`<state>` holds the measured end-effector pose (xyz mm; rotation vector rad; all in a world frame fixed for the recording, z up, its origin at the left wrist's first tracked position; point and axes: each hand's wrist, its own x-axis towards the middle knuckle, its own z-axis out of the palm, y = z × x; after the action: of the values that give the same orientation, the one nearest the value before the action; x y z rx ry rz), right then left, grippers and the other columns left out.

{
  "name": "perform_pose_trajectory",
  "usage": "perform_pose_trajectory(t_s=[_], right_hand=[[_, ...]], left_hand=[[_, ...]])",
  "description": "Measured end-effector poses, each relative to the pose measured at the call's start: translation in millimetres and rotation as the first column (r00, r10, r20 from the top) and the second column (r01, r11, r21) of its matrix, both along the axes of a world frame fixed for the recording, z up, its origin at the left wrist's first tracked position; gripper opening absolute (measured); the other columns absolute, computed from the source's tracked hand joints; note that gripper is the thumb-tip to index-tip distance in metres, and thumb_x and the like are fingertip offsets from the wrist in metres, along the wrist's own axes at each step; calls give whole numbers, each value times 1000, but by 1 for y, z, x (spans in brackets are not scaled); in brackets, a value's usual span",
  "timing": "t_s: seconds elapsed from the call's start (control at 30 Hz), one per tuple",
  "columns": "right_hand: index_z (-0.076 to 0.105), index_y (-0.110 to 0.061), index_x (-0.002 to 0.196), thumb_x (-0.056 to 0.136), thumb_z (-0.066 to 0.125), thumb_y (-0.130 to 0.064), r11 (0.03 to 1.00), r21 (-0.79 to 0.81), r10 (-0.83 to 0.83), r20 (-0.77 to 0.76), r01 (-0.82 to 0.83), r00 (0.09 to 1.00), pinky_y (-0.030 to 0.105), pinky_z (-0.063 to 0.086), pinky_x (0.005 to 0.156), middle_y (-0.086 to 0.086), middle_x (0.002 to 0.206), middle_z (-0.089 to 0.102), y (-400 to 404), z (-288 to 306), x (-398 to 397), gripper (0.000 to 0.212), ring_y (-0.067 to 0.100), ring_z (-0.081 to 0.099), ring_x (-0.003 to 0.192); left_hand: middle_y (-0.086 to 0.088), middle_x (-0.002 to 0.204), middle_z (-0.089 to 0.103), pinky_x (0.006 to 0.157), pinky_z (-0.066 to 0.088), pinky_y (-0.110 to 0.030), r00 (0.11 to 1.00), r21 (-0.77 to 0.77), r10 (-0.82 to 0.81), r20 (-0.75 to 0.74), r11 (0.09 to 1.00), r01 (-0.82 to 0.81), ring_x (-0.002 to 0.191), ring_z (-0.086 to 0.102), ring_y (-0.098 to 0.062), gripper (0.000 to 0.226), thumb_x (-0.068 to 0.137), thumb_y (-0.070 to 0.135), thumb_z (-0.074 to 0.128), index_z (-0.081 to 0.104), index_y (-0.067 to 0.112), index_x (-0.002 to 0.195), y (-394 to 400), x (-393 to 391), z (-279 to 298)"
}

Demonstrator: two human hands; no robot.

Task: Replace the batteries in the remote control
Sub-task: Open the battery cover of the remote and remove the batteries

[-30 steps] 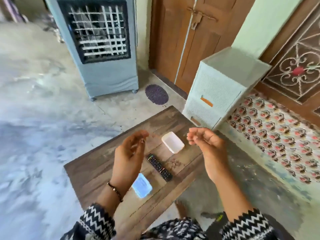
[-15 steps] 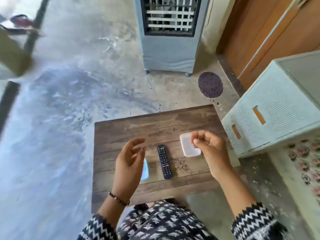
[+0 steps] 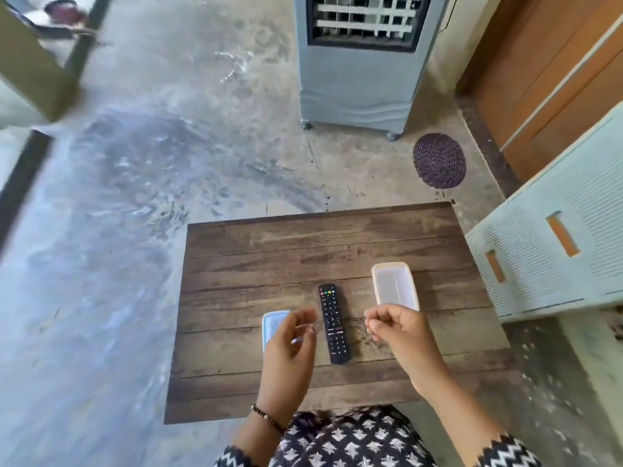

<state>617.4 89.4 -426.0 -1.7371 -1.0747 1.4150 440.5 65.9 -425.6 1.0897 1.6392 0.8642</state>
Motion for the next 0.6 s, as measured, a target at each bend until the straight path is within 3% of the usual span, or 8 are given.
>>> perform_pose_trajectory(t_s=[0.13,0.27,0.33,0.4,0.5,0.6], right_hand=[[71,-18,88,81,65,-4,990,-104,109,125,-96,986,28,53,75,-2,82,69,13,-78,2,17,13,63,77],[64,-12,113,82,66,-13,959,-204,239,197,-199,951,34,50,93,0,103,69,21,-149,-5,31,13,63,96],[63,-11,116,82,65,-11,959,-195,246,206,-206,947,29,49,92,1,105,69,19,-175,-9,34,11,62,95],[65,-10,114,81,65,-5,971,-143,220,220,-191,950,21,50,81,-2,95,69,14,-194,-11,33,7,62,83],[67,-14,107,78,64,3,991,-61,130,210,-119,969,14,48,64,-11,79,65,7,-208,-13,34,3,58,66],[66,-17,104,76,64,7,999,3,42,35,-42,999,21,53,71,-5,86,70,2,-212,-13,38,9,65,76]], left_hand=[[9,104,62,73,42,-2,994,-74,-21,-107,997,13,86,59,4,25,89,7,51,57,11,113,12,16,-73],[9,114,57,80,42,-17,969,-197,-116,-219,978,73,93,56,-6,33,89,13,50,50,13,123,22,33,-147],[3,116,62,85,49,-27,963,-214,-129,-236,974,78,96,61,-11,31,87,13,50,52,17,118,23,39,-177],[1,114,65,86,52,-33,954,-185,-115,-278,981,64,97,63,-13,31,86,13,50,54,18,117,22,43,-197],[9,106,68,81,53,-25,959,-95,-70,-275,994,45,90,64,-5,32,86,11,51,58,21,117,18,45,-206],[10,100,71,85,55,-31,994,-33,-5,-106,999,2,89,67,-4,29,86,12,54,63,21,112,13,45,-207]])
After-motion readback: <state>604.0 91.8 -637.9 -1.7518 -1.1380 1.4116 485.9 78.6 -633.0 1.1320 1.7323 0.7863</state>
